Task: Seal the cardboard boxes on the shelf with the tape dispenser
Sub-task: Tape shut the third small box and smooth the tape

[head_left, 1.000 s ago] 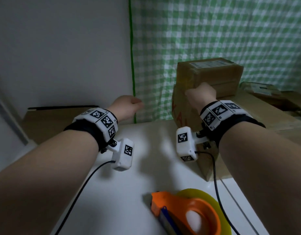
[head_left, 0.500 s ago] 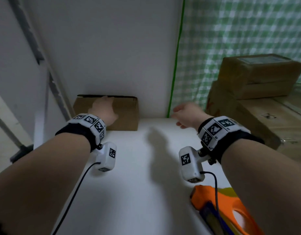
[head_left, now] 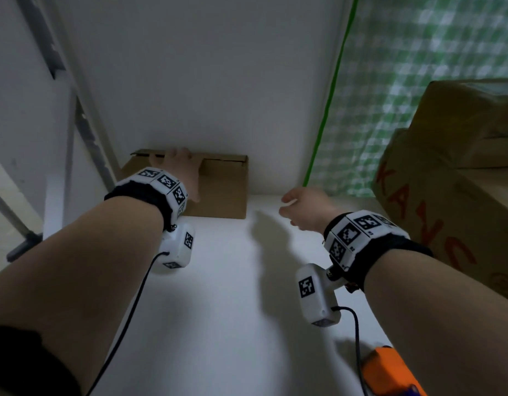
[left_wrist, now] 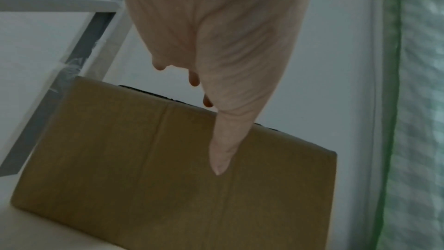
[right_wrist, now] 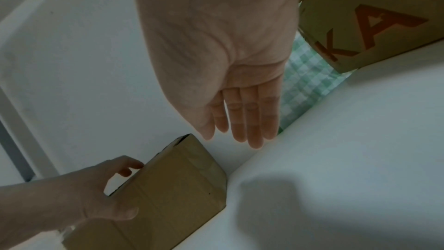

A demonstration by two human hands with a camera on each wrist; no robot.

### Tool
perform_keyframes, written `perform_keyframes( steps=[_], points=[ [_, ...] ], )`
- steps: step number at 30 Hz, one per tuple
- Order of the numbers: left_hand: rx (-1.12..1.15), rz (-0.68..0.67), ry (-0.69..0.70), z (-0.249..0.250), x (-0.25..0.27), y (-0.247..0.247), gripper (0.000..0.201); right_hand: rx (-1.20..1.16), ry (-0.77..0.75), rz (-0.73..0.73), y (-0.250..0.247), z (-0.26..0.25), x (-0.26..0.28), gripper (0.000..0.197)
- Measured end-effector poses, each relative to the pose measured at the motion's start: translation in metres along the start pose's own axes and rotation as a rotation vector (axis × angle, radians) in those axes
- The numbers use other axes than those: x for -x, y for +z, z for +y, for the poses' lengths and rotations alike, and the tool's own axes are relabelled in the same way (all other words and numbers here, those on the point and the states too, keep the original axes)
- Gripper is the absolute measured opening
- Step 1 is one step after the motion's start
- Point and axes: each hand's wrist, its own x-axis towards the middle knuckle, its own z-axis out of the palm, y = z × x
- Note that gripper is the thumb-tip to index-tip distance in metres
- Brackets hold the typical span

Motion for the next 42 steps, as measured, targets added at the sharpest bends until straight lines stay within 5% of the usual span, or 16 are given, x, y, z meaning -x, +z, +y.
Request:
perform_keyframes(
  steps=[8,25,32,42],
  points=[
    [0.155,0.036,0.134,-0.004,0.004,-0.012,0.081,0.006,0.016,0.004,-0.006,0.007,0.008,0.039],
    [0.059,-0.130,0.133,-0.004,0.019,-0.022,0.129,0.073,0.003,-0.005,-0.009,-0.006,0.036,0.041],
    [-0.134,0.130,0.111,-0.004,0.025,0.003,0.109,0.098,-0.013,-0.036,0.010,-0.006,0.031,0.039],
    [0.087,0.014,0.252,0.040,0.114,-0.022,0.102,0.104,0.102,-0.046,-0.040,0.031,0.114,0.019]
  ],
)
